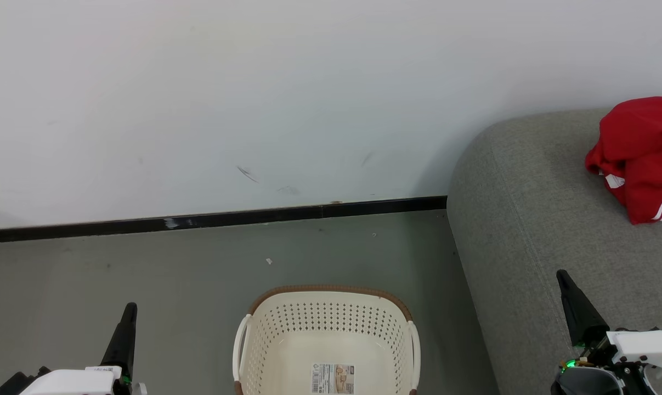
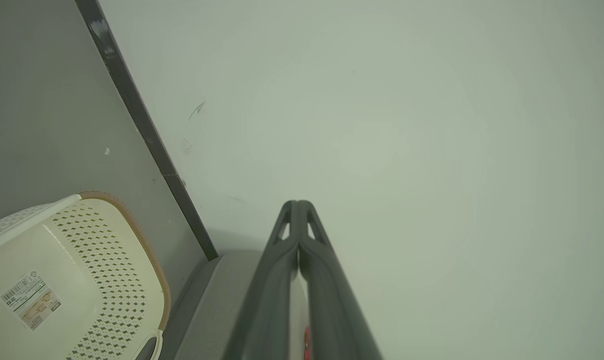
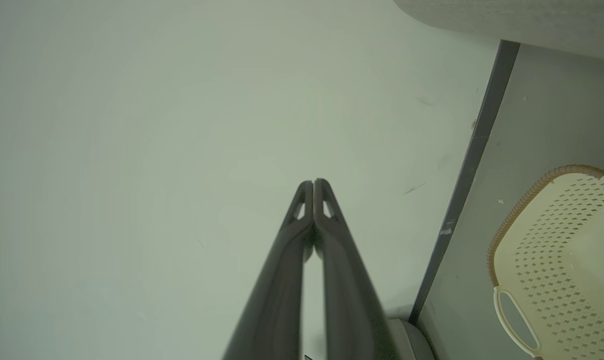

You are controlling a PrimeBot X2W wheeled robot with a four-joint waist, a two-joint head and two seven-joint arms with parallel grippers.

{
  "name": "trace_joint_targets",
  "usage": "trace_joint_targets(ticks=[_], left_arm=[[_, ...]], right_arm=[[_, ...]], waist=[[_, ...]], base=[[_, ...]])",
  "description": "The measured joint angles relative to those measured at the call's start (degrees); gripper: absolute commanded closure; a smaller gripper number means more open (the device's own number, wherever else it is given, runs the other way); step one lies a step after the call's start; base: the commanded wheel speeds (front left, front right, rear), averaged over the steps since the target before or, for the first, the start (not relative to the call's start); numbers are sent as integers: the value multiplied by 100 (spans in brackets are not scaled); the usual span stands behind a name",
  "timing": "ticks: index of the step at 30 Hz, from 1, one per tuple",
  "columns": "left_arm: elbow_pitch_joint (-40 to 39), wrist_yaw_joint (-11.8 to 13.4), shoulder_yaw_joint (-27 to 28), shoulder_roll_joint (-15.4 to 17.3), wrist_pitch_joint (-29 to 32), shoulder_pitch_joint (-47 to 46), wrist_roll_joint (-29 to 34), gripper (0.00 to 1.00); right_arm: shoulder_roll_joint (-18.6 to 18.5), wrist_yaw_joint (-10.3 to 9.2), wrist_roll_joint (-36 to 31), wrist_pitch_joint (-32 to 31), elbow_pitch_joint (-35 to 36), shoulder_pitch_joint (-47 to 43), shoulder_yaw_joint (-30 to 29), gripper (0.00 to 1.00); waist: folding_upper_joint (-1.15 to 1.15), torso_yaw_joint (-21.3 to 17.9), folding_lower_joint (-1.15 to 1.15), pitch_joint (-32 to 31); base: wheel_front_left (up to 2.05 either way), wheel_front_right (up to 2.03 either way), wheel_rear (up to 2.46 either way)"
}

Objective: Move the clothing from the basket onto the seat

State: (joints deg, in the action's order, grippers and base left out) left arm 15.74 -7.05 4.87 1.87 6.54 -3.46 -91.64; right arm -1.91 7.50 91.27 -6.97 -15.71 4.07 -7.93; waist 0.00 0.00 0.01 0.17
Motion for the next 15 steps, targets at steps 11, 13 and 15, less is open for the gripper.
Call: trace_joint_targets(ticks=[11, 13, 15], left_arm=[[0, 0, 0, 0, 0, 0, 0, 100], [0, 0, 0, 0, 0, 0, 0, 100], [0, 0, 0, 0, 0, 0, 0, 100]], right_arm=[[0, 0, 0, 0, 1, 0, 0, 100], [0, 0, 0, 1, 1, 0, 0, 100], [0, -1, 0, 0, 1, 0, 1, 100]], waist=[[0, 0, 0, 0], [0, 0, 0, 0], [0, 0, 0, 0]], base=[[0, 0, 0], [0, 0, 0], [0, 0, 0]])
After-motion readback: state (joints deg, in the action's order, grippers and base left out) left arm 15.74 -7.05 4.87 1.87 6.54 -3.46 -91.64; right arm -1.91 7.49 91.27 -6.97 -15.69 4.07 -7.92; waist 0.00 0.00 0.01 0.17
